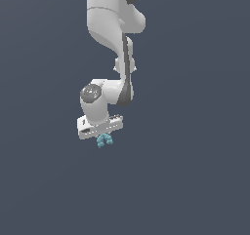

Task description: Pick up the object and move it to a goal position.

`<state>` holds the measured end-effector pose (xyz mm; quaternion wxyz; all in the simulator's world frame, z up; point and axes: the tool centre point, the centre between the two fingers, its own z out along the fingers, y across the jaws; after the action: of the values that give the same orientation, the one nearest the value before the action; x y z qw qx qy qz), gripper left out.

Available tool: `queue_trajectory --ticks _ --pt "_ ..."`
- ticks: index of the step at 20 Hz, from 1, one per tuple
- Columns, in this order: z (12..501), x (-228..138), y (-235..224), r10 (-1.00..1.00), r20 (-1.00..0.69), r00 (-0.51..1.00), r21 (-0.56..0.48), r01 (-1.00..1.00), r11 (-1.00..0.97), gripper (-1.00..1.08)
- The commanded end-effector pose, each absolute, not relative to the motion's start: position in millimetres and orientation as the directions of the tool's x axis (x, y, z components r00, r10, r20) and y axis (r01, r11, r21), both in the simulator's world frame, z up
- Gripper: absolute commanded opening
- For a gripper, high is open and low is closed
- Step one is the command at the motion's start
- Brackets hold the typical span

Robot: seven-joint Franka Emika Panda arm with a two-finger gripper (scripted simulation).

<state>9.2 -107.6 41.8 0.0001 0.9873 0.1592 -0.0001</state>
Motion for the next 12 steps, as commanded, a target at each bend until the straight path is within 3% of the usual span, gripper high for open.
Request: queue_trajectory --ticks 1,12 --pt "42 21 -124 0.315 0.000 0.949 0.000 0.315 -0.949 -1.00" --pt "43 66 -184 0.315 0.000 0.949 0.000 0.315 -0.949 -1.00"
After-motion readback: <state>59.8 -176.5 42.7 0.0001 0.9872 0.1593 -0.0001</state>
